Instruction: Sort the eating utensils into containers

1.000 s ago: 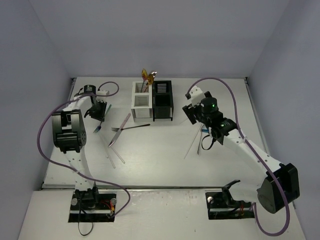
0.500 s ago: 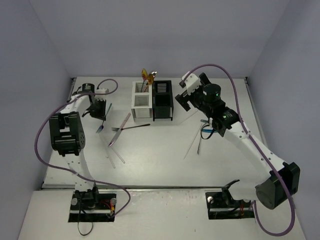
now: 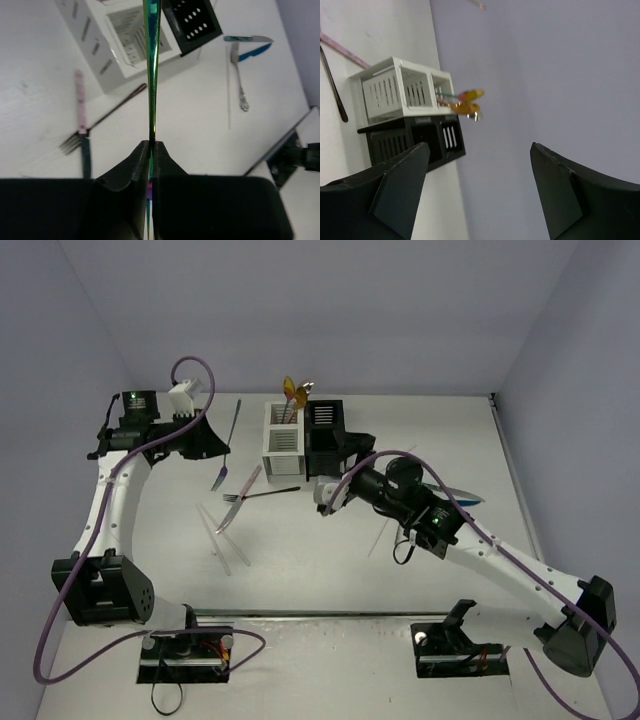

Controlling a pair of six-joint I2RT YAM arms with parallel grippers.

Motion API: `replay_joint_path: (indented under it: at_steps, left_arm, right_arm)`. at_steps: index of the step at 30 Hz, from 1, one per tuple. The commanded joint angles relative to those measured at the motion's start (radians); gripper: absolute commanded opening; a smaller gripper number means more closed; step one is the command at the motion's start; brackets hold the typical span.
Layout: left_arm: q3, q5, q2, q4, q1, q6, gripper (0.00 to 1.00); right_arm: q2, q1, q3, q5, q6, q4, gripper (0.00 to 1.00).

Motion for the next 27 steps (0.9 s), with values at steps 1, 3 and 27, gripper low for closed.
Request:
replay_joint_path:
  at_steps: [1, 3, 27]
  left_arm:
    - [-0.061, 0.141, -0.038, -0.05, -0.016, -0.114, 0.0]
    - [-0.079, 0.138, -0.044, -0.072, -0.028, -0.134, 0.0]
    - [-0.176, -0.256, -0.131, -0.195, -0.276, -0.181, 0.0]
  right_arm:
    - [0.01, 0.041, -0.037, -0.2, -0.312, 0.191, 0.75]
    - [0.056, 0.076, -0.042, -0.266, -0.43, 0.199, 0.72]
    - [0.483, 0.236, 0.073, -0.403, -0.765, 0.236, 0.57]
